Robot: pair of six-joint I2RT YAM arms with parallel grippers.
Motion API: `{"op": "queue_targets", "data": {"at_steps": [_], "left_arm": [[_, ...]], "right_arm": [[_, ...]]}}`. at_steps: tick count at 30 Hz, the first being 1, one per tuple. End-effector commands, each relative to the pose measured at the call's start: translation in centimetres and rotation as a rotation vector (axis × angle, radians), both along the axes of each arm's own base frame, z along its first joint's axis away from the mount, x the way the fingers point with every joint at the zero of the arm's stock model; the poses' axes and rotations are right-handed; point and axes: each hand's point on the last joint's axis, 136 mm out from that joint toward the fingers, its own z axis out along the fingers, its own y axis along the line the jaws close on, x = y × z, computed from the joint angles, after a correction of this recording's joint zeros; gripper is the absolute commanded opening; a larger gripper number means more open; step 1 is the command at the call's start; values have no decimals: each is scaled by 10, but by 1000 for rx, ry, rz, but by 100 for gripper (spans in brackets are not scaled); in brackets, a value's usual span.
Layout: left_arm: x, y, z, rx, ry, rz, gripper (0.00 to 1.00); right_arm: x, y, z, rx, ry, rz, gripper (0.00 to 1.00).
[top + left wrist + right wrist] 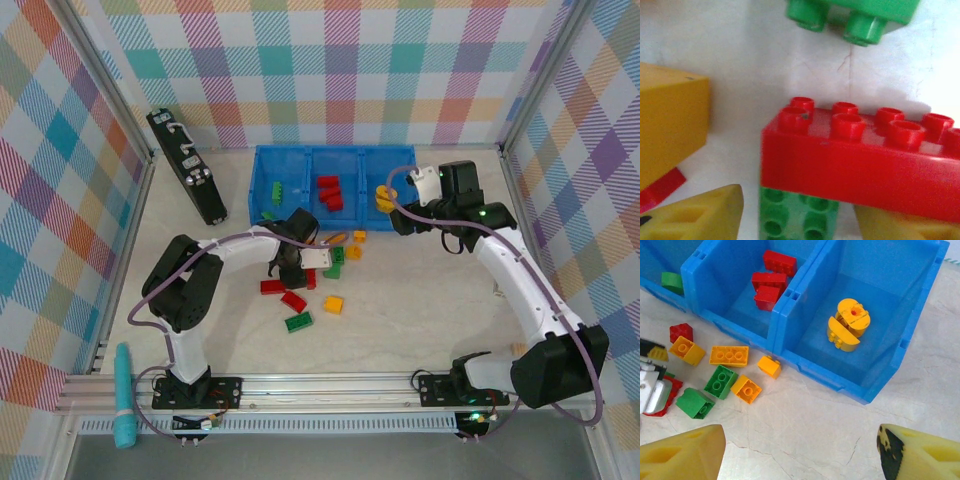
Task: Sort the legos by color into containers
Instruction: Pick up the lego from the center of the table, then place the lego in the container.
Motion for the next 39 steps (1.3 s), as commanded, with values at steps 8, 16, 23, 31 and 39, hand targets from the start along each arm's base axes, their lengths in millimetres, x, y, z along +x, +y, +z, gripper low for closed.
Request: {"op": "queue_targets", "data": {"at_steps": [8,16,23,31,39], "left_arm": [[1,24,4,34,7,134,39],[51,30,95,-144,-133,319,37],[114,41,148,-267,-268,488,32],[185,56,157,-319,-346,762,32],[234,53,131,-449,-293,937,32]], "right_arm": [[5,1,-1,-22,4,34,80],[-5,3,-14,14,59,32,81],[-15,2,-20,48,78,4,81],[-20,-2,-20,43,75,-13,81],[-18,-2,-17,47,66,-17,81]]}}
